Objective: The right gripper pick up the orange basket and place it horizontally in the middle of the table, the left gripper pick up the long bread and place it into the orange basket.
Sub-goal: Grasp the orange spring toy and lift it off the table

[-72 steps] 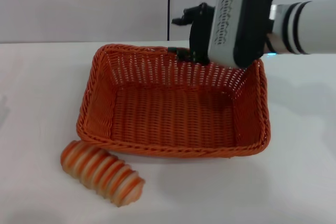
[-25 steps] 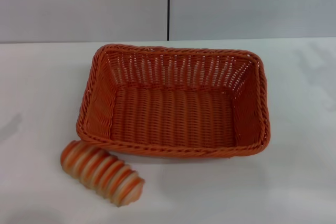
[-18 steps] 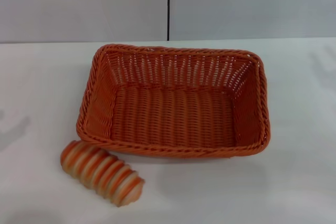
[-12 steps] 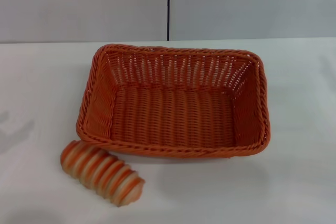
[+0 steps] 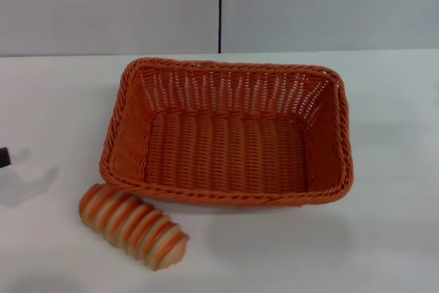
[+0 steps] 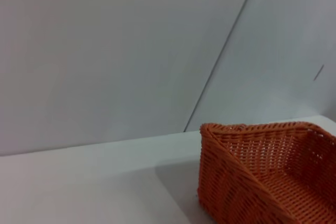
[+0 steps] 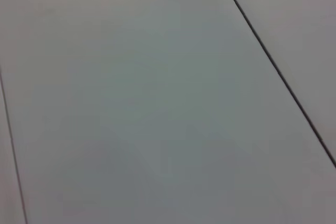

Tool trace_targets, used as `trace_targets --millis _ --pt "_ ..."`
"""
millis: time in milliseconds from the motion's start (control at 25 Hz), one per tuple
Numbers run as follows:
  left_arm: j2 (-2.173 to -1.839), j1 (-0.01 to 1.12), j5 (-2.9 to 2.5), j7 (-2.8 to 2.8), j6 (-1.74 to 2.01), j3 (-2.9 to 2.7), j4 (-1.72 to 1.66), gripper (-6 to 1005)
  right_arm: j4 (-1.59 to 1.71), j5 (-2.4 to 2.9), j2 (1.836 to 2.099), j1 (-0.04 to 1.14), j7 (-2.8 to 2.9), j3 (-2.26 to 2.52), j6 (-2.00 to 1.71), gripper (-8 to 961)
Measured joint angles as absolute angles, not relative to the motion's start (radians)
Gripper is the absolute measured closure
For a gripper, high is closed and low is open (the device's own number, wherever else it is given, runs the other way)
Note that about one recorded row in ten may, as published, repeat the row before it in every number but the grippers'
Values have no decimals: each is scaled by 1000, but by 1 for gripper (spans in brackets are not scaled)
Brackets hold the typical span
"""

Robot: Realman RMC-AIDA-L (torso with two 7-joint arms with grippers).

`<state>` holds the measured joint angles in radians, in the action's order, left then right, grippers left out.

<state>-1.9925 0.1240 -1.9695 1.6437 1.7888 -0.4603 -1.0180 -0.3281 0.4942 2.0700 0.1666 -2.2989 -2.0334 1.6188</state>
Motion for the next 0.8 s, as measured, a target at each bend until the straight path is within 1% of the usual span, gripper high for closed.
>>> trace_targets --millis 200,320,480,800 --pt "-2026 134 -1977 1567 1721 -468 -990 274 -318 493 2069 159 -2302 -2037 1621 402" --pt "-2039 143 -1995 1522 1690 -470 -963 275 -316 493 2069 155 -2302 -2037 1630 402" --pt "-2044 151 -2043 1509 1673 -469 -953 277 -315 492 2068 151 -2302 -2045 1632 402" --pt "-2039 151 -2072 1511 1713 -471 -952 279 -318 492 2066 150 -2296 -2065 1632 402"
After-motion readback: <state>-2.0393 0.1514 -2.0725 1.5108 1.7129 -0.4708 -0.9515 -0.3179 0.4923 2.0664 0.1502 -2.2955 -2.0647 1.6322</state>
